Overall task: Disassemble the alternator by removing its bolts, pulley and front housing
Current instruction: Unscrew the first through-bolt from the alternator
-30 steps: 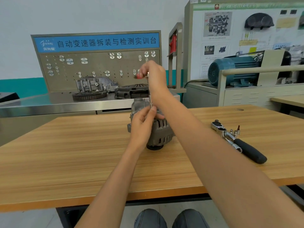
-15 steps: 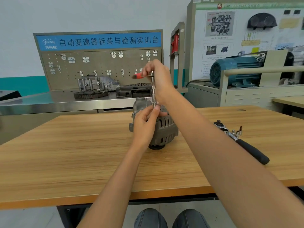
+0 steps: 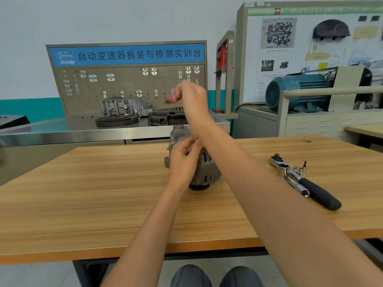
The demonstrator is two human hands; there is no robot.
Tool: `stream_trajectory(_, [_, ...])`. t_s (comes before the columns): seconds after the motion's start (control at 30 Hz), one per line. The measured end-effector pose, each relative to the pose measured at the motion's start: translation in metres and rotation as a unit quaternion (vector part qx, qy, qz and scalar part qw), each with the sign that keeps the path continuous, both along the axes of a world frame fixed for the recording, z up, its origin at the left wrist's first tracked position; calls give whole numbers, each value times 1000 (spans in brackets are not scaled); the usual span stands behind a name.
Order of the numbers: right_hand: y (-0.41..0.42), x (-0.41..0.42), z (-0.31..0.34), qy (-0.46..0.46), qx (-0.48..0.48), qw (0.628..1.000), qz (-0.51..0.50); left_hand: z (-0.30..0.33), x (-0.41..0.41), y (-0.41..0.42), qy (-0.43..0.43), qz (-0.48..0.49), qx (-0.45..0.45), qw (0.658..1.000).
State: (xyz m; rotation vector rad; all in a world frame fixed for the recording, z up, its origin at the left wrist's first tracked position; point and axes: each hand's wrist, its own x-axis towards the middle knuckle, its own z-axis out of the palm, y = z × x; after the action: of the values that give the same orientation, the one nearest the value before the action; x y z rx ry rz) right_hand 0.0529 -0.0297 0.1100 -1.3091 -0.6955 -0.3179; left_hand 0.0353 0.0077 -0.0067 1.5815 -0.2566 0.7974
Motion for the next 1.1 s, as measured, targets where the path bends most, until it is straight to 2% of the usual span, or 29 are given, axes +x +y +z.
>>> stream_trajectory(0.07, [-5, 3, -1, 42, 45, 996, 71, -1, 1, 1, -5, -4, 13, 1000])
stream_trajectory(0.13, [-5, 4, -3, 34, 61, 997, 43, 0, 1, 2, -12, 8, 24, 1000])
stream_trajectory(0.23, [-3, 8, -11, -28, 61, 992, -109, 2, 1, 0, -10, 18, 32, 999])
stream_trajectory(0.3, [-4, 10, -20, -135, -5, 953, -271, 1, 1, -1, -1, 21, 21, 1000])
stream_trajectory(0.37, [-3, 8, -23, -196, -36, 923, -330, 0, 2, -1, 5, 27, 13, 1000])
stream_trajectory(0.43, [-3, 5, -16, -146, -25, 956, -255, -1, 2, -2, 2, 19, 6, 1000])
stream_trajectory(0.5, [-8, 4, -3, -20, 6, 995, -95, 1, -1, -2, -4, 3, 14, 1000])
stream_trajectory(0.57, [-15, 7, 2, 93, 79, 988, 90, 0, -2, -1, -11, 5, 41, 999])
stream_trajectory(0.63, [-19, 8, 1, 125, 135, 970, 157, 1, -2, 0, -17, 15, 58, 998])
stream_trajectory(0.67, [-17, 8, 1, 107, 135, 976, 131, 2, -2, 0, -17, 18, 59, 998])
stream_trajectory(0.73, [-10, 6, -6, -1, 65, 998, -25, 2, 0, 1, -7, 25, 52, 998])
stream_trajectory(0.77, [-5, 6, -13, -71, 15, 989, -131, 1, 1, 1, 2, 28, 42, 999])
stream_trajectory(0.83, [2, 7, -24, -185, -29, 933, -308, 0, 3, 0, 18, 39, 21, 999])
stream_trajectory(0.87, [4, 7, -25, -210, -22, 913, -348, -1, 3, 1, 24, 43, 15, 999])
stream_trajectory(0.9, [5, 6, -24, -205, -16, 914, -349, -1, 3, 1, 24, 42, 13, 999])
stream_trajectory(0.93, [4, 6, -20, -168, -7, 937, -305, -1, 3, 1, 18, 33, 15, 999])
stream_trajectory(1.0, [-2, 2, -6, -32, 17, 990, -135, 0, 0, 0, 3, 10, 17, 1000])
stream_trajectory(1.03, [-6, 3, -1, 34, 41, 998, -36, 1, -1, 0, 2, 5, 21, 1000])
stream_trajectory(1.1, [-15, 4, 3, 119, 117, 977, 136, 1, -2, 1, -2, 2, 36, 999])
